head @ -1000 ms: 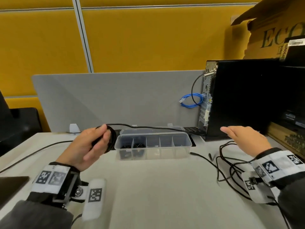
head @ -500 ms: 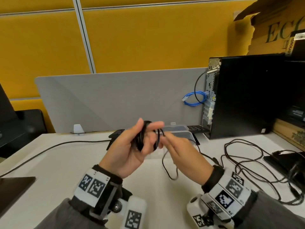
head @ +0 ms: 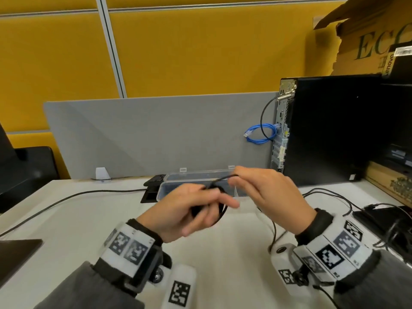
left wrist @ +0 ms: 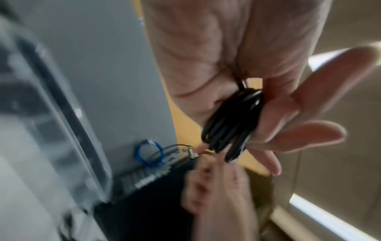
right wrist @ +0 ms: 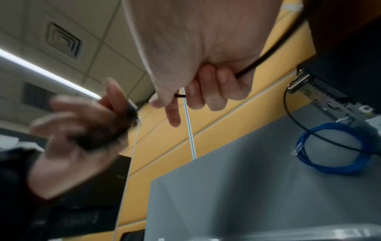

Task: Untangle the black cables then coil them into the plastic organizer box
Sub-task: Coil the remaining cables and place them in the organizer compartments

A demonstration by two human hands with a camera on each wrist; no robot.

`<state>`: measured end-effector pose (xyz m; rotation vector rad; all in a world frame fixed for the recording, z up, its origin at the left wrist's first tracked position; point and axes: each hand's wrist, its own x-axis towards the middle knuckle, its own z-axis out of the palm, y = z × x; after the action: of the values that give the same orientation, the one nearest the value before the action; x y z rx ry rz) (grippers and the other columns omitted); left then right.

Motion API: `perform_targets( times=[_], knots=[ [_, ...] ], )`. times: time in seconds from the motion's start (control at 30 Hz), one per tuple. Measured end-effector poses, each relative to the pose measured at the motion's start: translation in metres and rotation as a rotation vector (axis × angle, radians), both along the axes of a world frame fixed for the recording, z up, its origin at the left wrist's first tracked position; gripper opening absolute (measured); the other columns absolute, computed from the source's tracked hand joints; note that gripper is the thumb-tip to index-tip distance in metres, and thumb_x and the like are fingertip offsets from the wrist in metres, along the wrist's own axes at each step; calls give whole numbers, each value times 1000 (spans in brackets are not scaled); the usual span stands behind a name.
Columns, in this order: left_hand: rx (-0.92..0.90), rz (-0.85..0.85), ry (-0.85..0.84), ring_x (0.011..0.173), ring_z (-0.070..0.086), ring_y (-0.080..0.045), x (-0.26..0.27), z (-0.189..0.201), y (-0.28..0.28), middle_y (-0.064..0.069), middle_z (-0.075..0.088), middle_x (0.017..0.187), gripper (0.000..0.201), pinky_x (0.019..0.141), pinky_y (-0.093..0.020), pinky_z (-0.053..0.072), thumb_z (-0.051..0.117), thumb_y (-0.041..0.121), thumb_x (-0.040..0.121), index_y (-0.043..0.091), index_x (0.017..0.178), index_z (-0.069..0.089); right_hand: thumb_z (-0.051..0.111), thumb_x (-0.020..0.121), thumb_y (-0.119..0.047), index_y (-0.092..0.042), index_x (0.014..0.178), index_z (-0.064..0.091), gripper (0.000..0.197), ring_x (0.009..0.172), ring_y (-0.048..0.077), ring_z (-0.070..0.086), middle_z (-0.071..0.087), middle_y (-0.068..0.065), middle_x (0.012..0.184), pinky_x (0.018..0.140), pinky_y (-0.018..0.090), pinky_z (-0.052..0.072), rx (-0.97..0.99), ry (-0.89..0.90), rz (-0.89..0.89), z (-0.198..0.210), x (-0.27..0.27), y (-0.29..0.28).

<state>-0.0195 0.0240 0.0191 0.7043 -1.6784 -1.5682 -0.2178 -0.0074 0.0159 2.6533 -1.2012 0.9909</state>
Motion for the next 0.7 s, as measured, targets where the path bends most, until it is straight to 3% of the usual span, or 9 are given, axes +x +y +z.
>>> perform_targets(
  times=[0.1,0.17,0.23,0.27,0.37,0.47,0.57,0.63,0.7],
  knots=[
    [101,14,501,41,55,-2,-10,15,4,-1,61,49,35,53,-12,48,60,29,77,4,99,72,15,94,-51,-28,120,42,44,79,23,62,65,2,93,67,39,51,162,243,2,-14,6,-5],
    [31,247,476,72,69,-8,-18,19,-5,-6,72,77,41,71,-18,54,50,29,85,-1,110,62,21,98,-45,-23,117,39,34,85,27,61,64,4,97,72,41,49,239,384,60,-30,22,7],
    [-221,506,54,107,61,-4,-21,16,-14,0,72,98,45,94,-22,46,50,44,86,6,106,62,24,100,-42,-22,110,42,28,85,26,60,62,-1,94,68,38,46,196,399,82,-32,34,17],
    [-360,556,-211,112,53,1,-20,12,-16,4,71,100,53,95,-20,41,56,57,79,8,98,64,26,100,-39,-22,109,44,26,86,26,60,62,-3,94,67,36,44,172,375,56,-29,34,16],
    [-581,473,-920,71,56,-8,-5,-5,-22,-4,65,78,68,69,-23,45,61,73,64,7,79,56,32,100,-34,-26,95,51,21,81,21,59,63,-3,88,72,38,47,219,293,-3,-15,14,-2],
    [-527,381,-1120,43,55,-8,15,-10,-27,-8,69,73,44,53,-20,47,61,52,81,9,79,63,33,99,-37,-25,83,48,25,65,10,49,52,-8,70,68,33,44,338,227,-29,-14,-16,-23],
    [-183,165,-771,32,44,-5,32,-6,-21,-19,58,55,32,55,-16,42,56,32,90,8,75,69,30,97,-41,-25,78,45,29,67,14,52,54,-2,72,66,31,45,344,122,-126,-15,-45,-39],
    [-21,10,-355,32,43,-4,24,1,-9,-9,50,41,29,54,-14,41,53,24,88,9,73,72,28,98,-39,-23,85,44,27,67,14,52,53,-3,72,60,25,42,326,117,-185,-18,-49,-41],
    [24,56,67,38,48,-5,4,8,-3,-2,50,39,30,51,-13,43,51,22,87,8,76,75,30,101,-29,-23,92,41,15,66,18,49,48,-5,70,53,23,33,293,234,-192,-29,-36,-36]
  ],
)
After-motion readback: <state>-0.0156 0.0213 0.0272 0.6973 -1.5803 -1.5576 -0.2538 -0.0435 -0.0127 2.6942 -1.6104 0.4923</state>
